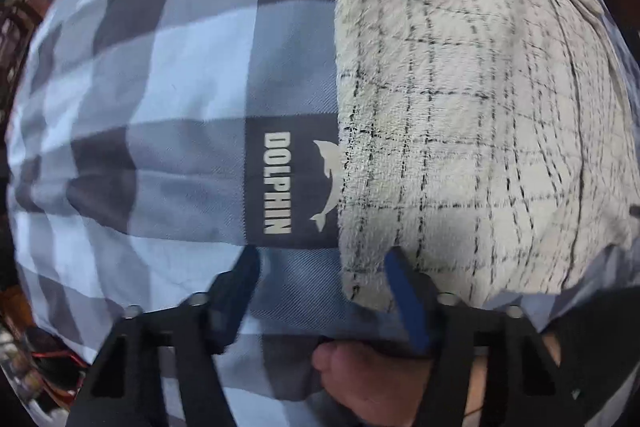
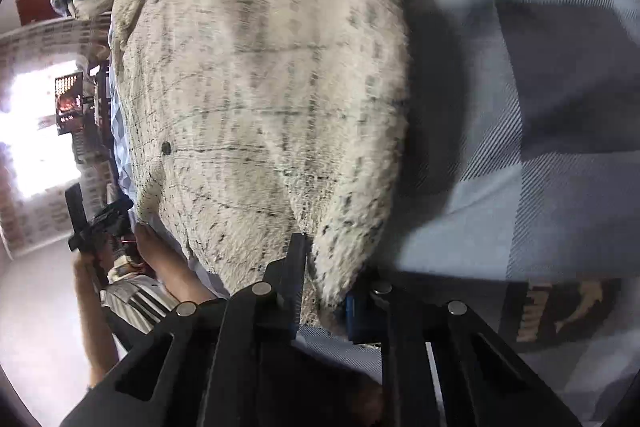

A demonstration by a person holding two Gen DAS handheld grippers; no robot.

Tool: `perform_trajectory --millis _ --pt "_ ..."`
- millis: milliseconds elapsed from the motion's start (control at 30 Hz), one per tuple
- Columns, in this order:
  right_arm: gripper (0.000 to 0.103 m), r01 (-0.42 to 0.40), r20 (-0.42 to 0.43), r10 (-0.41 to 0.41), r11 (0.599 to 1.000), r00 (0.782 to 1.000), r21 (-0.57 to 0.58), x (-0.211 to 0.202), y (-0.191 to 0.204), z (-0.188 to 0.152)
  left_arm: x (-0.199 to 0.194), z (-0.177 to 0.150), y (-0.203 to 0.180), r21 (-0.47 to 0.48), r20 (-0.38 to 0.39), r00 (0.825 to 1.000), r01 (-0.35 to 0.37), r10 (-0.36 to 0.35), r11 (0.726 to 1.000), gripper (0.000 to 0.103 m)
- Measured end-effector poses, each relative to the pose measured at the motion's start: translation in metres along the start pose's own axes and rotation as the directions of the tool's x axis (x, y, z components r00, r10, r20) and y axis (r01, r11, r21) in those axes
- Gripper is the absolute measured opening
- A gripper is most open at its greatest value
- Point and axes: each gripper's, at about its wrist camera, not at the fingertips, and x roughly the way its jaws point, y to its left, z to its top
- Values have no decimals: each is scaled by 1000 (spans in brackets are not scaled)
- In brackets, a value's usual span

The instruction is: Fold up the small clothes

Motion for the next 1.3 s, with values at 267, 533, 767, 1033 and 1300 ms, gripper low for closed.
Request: perform_trajectory --millis 267,533,767,1033,1300 --pt "7 -88 91 86 996 992 8 -35 1 -27 5 15 -23 -4 23 992 123 -123 992 52" --pt "5 -97 116 104 993 988 -60 -45 20 -29 33 26 -31 -45 -36 998 58 -60 997 53" --pt "6 -21 25 22 1000 999 -17 -15 -2 -20 49 32 -34 -31 -50 994 97 -98 995 53" --pt "46 -12 -82 13 1000 997 12 21 -34 -7 45 26 -19 -39 -17 985 173 -173 984 28" --pt "7 -46 -2 46 999 999 -16 11 -16 -3 17 16 -27 42 25 962 269 -270 962 5"
